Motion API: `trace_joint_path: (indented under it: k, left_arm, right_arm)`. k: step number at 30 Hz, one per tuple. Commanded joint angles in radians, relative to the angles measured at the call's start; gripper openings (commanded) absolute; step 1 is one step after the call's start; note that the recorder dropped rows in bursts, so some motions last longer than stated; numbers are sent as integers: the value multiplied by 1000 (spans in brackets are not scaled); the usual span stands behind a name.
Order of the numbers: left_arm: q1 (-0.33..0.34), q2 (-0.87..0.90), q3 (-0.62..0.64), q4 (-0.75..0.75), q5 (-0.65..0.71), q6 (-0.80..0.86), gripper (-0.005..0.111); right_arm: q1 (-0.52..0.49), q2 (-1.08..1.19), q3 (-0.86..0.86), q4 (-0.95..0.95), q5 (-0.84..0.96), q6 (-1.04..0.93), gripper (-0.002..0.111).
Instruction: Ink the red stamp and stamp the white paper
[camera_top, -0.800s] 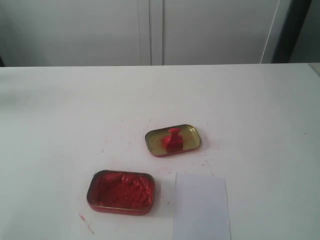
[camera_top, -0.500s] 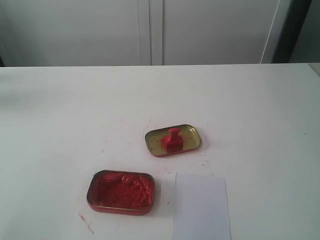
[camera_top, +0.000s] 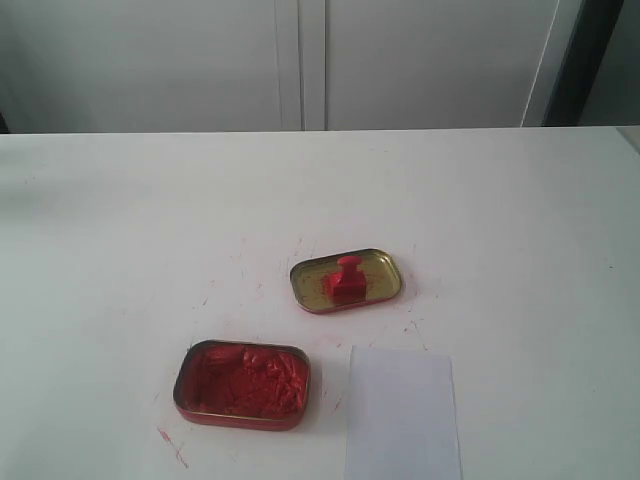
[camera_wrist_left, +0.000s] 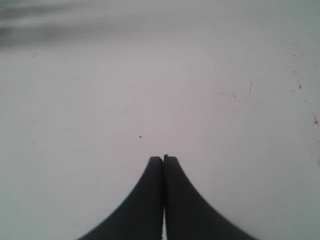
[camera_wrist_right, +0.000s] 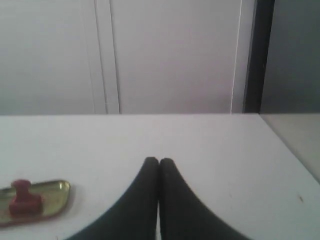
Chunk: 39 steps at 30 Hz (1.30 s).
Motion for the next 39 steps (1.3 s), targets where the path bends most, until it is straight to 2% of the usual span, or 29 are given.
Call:
trace_joint_path:
  k: [1,6,28,33,39]
  left_arm:
    - [-7,-4,5,-3,-3,0,0]
    - [-7,-4,5,-3,-3,0,0]
    - [-7,-4,5,-3,-3,0,0]
    - [-7,-4,5,-3,-3,0,0]
    - [-7,-4,5,-3,-3,0,0]
  right_arm:
    - [-5,-5,5,-6,-184,4,0]
    - [-5,-5,5,-6,-282,4,0]
    - [-5,-5,5,-6,-277,4,0]
    - [-5,-5,-40,-6,-210,4,0]
    - [-5,-5,-168,-8,-35,4,0]
